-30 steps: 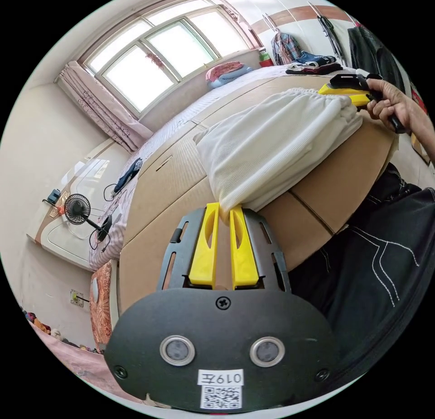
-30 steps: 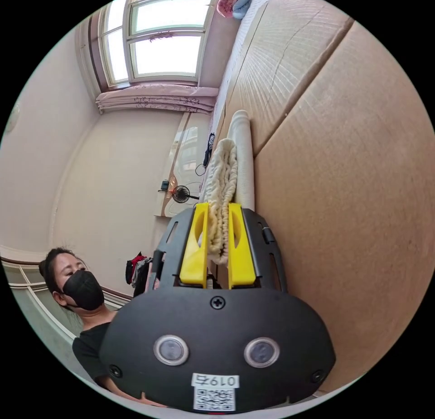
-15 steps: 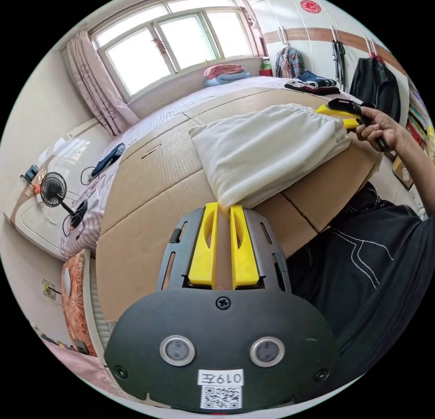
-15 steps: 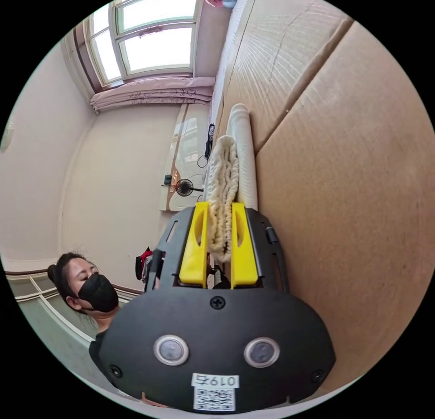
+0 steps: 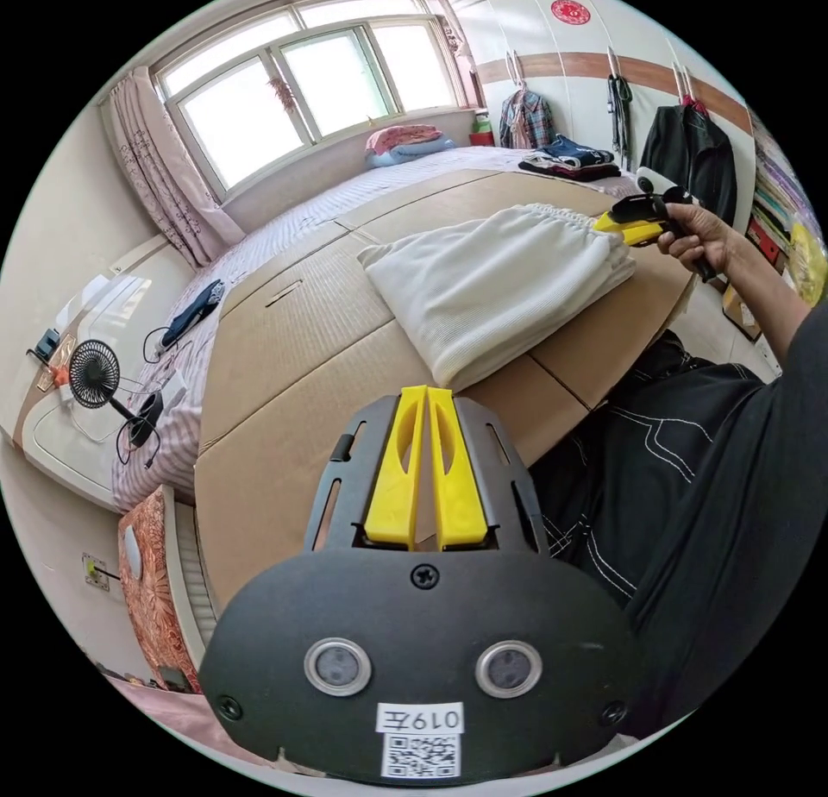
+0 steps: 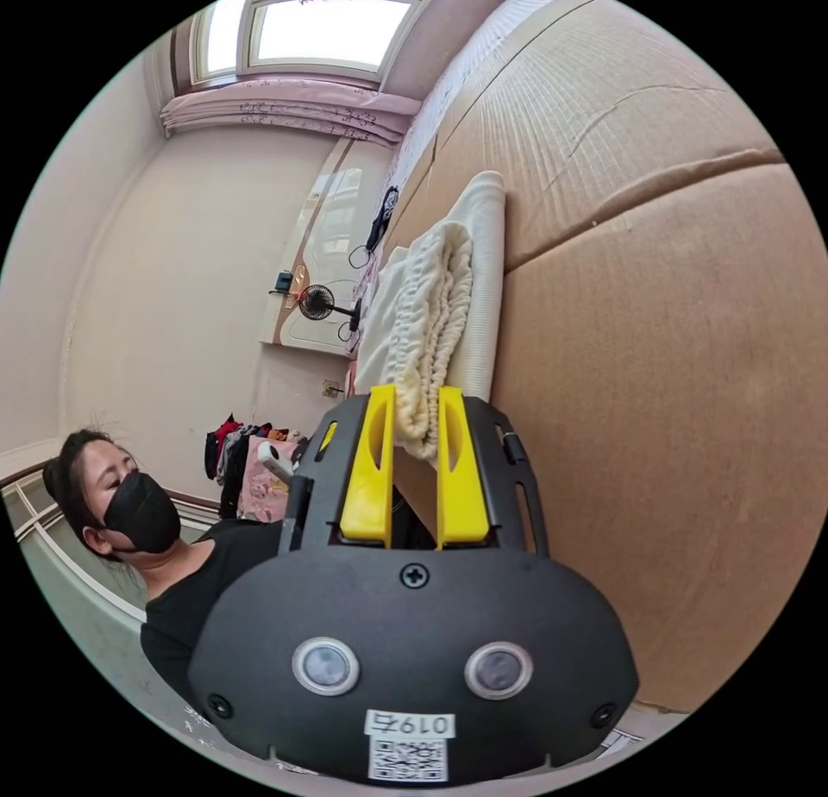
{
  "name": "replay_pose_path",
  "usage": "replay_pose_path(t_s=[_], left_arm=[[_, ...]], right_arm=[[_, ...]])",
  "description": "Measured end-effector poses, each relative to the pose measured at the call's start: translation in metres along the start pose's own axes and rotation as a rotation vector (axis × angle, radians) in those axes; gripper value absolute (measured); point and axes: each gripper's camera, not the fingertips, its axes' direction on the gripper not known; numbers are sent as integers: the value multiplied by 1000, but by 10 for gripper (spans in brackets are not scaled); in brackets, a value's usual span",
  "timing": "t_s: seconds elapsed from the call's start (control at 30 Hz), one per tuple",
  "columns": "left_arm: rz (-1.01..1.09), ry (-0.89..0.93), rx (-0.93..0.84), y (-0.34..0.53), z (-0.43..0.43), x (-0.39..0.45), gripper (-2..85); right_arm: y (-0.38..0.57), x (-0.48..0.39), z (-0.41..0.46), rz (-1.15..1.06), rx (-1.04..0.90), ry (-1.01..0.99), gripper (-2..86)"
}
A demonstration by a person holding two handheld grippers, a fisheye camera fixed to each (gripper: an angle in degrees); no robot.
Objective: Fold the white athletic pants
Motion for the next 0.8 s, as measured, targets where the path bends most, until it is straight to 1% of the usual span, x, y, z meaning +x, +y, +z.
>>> replay_pose_path(t_s=[0.1, 0.13, 0.17, 0.2, 0.23, 0.27, 0.3, 0.33, 0.47, 0.53, 0.63, 0.7, 0.8], left_arm=[[-145, 1, 31, -11, -9, -42, 20], [-209, 57, 49, -19, -8, -62, 27], [-263, 166, 53, -30, -3, -84, 35], [-284, 232, 54, -36, 1, -93, 41], [-323, 353, 50, -47, 10, -111, 54], [-348, 434, 22, -57, 20, -122, 57], [-354, 453, -1, -62, 25, -127, 59], [-346, 448, -36, -71, 30, -131, 59], [-306, 381, -24, -89, 15, -142, 52], [-301, 383, -20, -99, 6, -146, 46], [-231, 372, -38, -118, -6, -145, 42], [-197, 374, -39, -128, -12, -152, 44], [-176, 410, -35, -148, -16, -184, 52]], right_arm=[[1, -5, -5, 2, -6, -22, 81], [0, -9, -7, 0, -10, -24, 81], [-1, -13, -9, -3, -14, -23, 81], [-1, -16, -10, -4, -16, -21, 81], [-1, -21, -12, -9, -20, -15, 81], [-1, -27, -14, -10, -22, -13, 81], [-1, -30, -15, -9, -23, -12, 81], [-1, -36, -17, -11, -28, -8, 80], [-13, -64, -25, -45, -81, 40, 78], [-22, -81, -31, -69, -110, 84, 78], [-38, -106, -43, -95, -150, 148, 78], [-46, -119, -45, -100, -182, 159, 78], [-52, -136, -45, -94, -204, 151, 78]])
